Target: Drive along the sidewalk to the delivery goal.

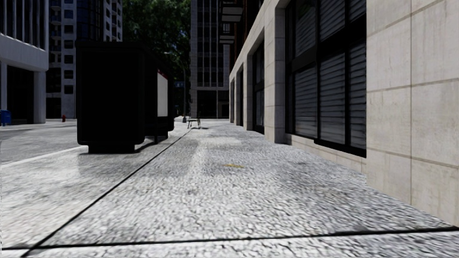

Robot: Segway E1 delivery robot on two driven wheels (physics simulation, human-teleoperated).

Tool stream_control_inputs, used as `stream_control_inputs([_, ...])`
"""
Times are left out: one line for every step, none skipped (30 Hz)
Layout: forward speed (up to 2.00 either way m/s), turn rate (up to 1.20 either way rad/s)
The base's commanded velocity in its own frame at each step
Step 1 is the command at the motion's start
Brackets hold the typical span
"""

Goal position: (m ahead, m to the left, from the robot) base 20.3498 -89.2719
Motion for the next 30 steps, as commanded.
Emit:
stream_control_inputs([2.00,0.00])
stream_control_inputs([2.00,0.00])
stream_control_inputs([2.00,0.00])
stream_control_inputs([2.00,0.00])
stream_control_inputs([2.00,0.00])
stream_control_inputs([2.00,0.00])
stream_control_inputs([2.00,0.00])
stream_control_inputs([2.00,0.00])
stream_control_inputs([2.00,0.00])
stream_control_inputs([2.00,0.00])
stream_control_inputs([2.00,0.00])
stream_control_inputs([2.00,0.00])
stream_control_inputs([2.00,0.00])
stream_control_inputs([2.00,0.00])
stream_control_inputs([2.00,0.00])
stream_control_inputs([2.00,0.00])
stream_control_inputs([2.00,0.00])
stream_control_inputs([2.00,0.00])
stream_control_inputs([2.00,0.00])
stream_control_inputs([2.00,0.00])
stream_control_inputs([2.00,0.00])
stream_control_inputs([2.00,0.00])
stream_control_inputs([2.00,0.00])
stream_control_inputs([2.00,0.00])
stream_control_inputs([2.00,0.00])
stream_control_inputs([2.00,0.00])
stream_control_inputs([2.00,0.00])
stream_control_inputs([2.00,0.00])
stream_control_inputs([2.00,0.00])
stream_control_inputs([2.00,0.00])
